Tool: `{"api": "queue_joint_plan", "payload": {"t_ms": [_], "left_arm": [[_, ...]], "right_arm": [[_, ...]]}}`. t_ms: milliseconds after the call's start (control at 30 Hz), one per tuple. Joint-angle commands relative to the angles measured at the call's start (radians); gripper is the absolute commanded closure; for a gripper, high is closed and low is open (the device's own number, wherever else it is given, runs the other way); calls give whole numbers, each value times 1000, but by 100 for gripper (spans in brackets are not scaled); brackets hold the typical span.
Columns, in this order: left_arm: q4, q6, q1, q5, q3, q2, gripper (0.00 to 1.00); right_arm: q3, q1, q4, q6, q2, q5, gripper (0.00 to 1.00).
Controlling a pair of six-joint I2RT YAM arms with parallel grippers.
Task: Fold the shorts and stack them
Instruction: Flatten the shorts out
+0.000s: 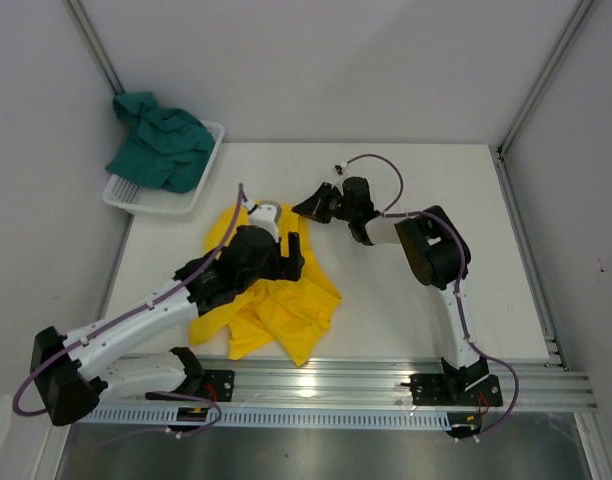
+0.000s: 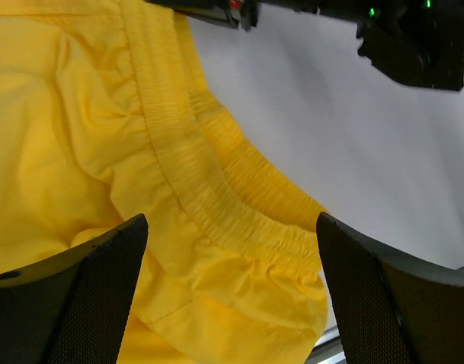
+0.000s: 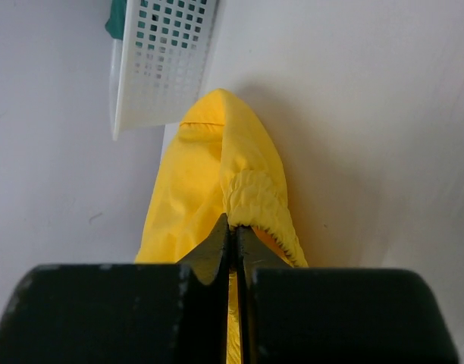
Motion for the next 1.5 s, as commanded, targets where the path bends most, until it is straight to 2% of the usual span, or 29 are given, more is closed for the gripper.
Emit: {"api": "queue_joint_plan", "payload": {"t_ms": [0,200,300,467,700,867,1000,1033,1067,1267,1300,1467], "left_arm": [[-40,75,-123,-132,99,71,7],[-37,69,-260,-229,147,252,9],[-16,52,-288,-246,152,324,11],[9,37,-294,-266,170,442,14],[-31,34,-312,-271,287,560,14],[-123,20,-337,-257,398,645,14],[-158,12,-360,-238,426,691,23],[-160,11,-364,-232,423,692,29],[-168,9,-372,-225,423,694,31],[-278,-34,-406,-283,441,694,32],[-281,-34,-409,-278,442,689,35],[-258,25,-423,-163,429,697,45]], "right_arm": [[37,-7,-26,-77,-41,8,100],[-3,-18,-49,-127,-98,25,100],[-23,-21,-54,-134,-117,35,100],[-46,-23,-45,-134,-138,45,100],[-47,-23,-65,-157,-146,47,100],[-47,-23,-77,-174,-147,52,100],[-44,-27,-78,-177,-146,45,100],[-43,-30,-78,-177,-146,42,100],[-43,-32,-77,-179,-146,38,100],[-41,-35,-83,-183,-150,29,100],[-43,-37,-85,-185,-152,29,100],[-49,-38,-81,-182,-146,27,100]]}}
